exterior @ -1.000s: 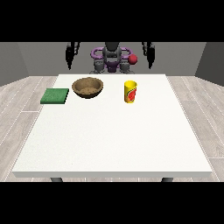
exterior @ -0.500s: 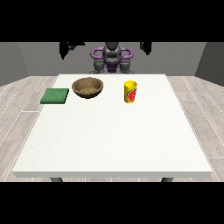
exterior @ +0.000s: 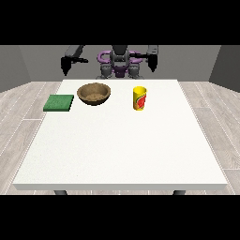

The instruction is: Pick the cup and pour the ball into the bowl, then pick the bowl and place it on the pad

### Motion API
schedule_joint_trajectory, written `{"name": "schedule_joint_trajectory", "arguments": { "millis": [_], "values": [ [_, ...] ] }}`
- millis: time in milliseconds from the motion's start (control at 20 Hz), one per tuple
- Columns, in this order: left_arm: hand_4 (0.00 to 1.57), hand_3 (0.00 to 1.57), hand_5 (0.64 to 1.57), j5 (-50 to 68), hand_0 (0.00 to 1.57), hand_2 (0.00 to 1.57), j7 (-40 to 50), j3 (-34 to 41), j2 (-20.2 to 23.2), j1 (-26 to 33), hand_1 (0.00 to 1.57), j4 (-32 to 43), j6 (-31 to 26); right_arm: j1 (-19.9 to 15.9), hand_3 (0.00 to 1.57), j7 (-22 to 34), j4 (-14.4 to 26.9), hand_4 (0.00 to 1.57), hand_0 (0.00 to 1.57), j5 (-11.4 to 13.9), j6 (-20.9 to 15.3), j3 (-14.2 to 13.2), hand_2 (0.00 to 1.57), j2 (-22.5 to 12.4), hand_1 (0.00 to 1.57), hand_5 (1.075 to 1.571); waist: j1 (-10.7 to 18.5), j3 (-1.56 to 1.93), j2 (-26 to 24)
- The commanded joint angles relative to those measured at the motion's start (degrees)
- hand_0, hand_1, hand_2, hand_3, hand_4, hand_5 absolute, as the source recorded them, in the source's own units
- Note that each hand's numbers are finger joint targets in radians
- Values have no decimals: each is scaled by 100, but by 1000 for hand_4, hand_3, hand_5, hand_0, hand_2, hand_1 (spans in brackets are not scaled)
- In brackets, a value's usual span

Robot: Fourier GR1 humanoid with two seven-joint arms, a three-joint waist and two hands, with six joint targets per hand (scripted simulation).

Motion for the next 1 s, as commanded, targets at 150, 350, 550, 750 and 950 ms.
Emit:
{"name": "schedule_joint_trajectory", "arguments": {
  "millis": [150,350,550,750,950],
  "values": [
    [0,0,1444,-59,0,0,-541,354,-59,-1042,0,1037,166,-901,0,-510,834,0,0,-125,269,-381,0,-289,0,1557,-86,1,671],
    [0,0,1448,51,0,0,-666,626,106,-1639,0,1262,-59,-1349,0,-1223,1546,0,0,98,127,-435,0,-193,0,1552,96,3,1216],
    [0,0,1449,165,0,0,-994,1211,468,-2210,0,1849,-31,-1459,0,-1705,1734,0,0,-13,574,-483,0,-349,0,1548,-207,3,1738],
    [0,0,1416,236,0,0,-1365,1349,446,-2570,0,2450,-125,-1930,0,-1782,2131,0,0,79,425,-495,0,-315,0,1550,-160,2,1819],
    [0,0,1410,442,0,0,-1955,1800,555,-2857,0,3333,-176,-1704,0,-2011,1944,0,0,302,301,-232,0,-51,0,1547,-463,-2,1925]
  ]
}}
